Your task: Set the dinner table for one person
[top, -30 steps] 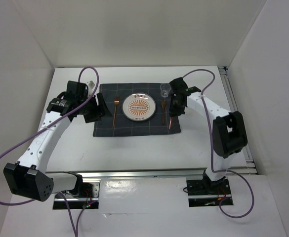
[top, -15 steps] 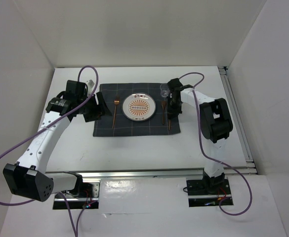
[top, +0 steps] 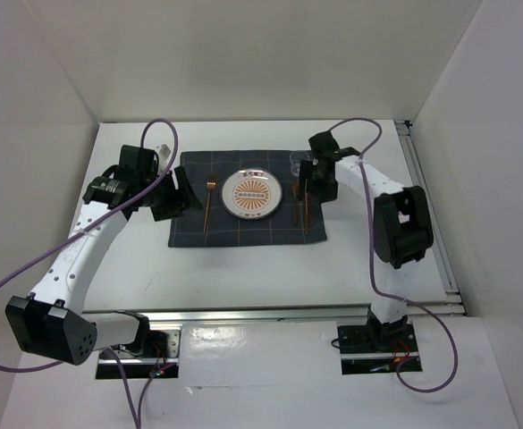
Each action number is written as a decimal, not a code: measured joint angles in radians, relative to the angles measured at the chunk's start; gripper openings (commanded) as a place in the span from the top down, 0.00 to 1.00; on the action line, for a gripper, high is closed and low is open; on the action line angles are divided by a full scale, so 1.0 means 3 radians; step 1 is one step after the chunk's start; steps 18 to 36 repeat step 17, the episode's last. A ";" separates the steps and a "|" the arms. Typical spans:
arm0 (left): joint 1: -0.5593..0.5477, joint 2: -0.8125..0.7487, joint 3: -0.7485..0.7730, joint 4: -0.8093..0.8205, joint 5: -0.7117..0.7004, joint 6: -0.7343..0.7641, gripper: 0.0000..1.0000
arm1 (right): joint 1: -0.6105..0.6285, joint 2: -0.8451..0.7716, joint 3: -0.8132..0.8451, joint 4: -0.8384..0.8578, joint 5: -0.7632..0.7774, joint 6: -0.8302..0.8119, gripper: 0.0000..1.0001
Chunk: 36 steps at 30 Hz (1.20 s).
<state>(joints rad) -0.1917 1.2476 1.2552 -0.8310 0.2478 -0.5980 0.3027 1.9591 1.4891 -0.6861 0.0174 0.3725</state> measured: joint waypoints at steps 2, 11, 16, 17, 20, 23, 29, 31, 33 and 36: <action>0.0000 0.0000 0.0000 0.0001 0.0000 0.0000 0.25 | -0.0022 -0.0312 -0.0071 0.0033 0.0052 0.0061 0.13; -0.0004 0.0001 0.0042 -0.0003 0.0006 0.0051 0.25 | -0.0542 -0.1975 -0.0863 0.0100 0.0474 0.0548 0.00; -0.0006 0.0001 0.0075 0.0008 0.0042 0.0064 0.25 | -0.0623 -0.2249 -0.1213 -0.0108 0.0647 0.0670 0.03; -0.0005 0.0001 0.0075 0.0009 0.0050 0.0064 0.25 | -0.0621 -0.2290 -0.1242 -0.0164 0.0670 0.0689 0.00; -0.0005 0.0001 0.0075 0.0009 0.0050 0.0064 0.25 | -0.0621 -0.2290 -0.1242 -0.0164 0.0670 0.0689 0.00; -0.0005 0.0001 0.0075 0.0009 0.0050 0.0064 0.25 | -0.0621 -0.2290 -0.1242 -0.0164 0.0670 0.0689 0.00; -0.0005 0.0001 0.0075 0.0009 0.0050 0.0064 0.25 | -0.0621 -0.2290 -0.1242 -0.0164 0.0670 0.0689 0.00; -0.0005 0.0001 0.0075 0.0009 0.0050 0.0064 0.25 | -0.0621 -0.2290 -0.1242 -0.0164 0.0670 0.0689 0.00; -0.0005 0.0001 0.0075 0.0009 0.0050 0.0064 0.25 | -0.0621 -0.2290 -0.1242 -0.0164 0.0670 0.0689 0.00; -0.0005 0.0001 0.0075 0.0009 0.0050 0.0064 0.25 | -0.0621 -0.2290 -0.1242 -0.0164 0.0670 0.0689 0.00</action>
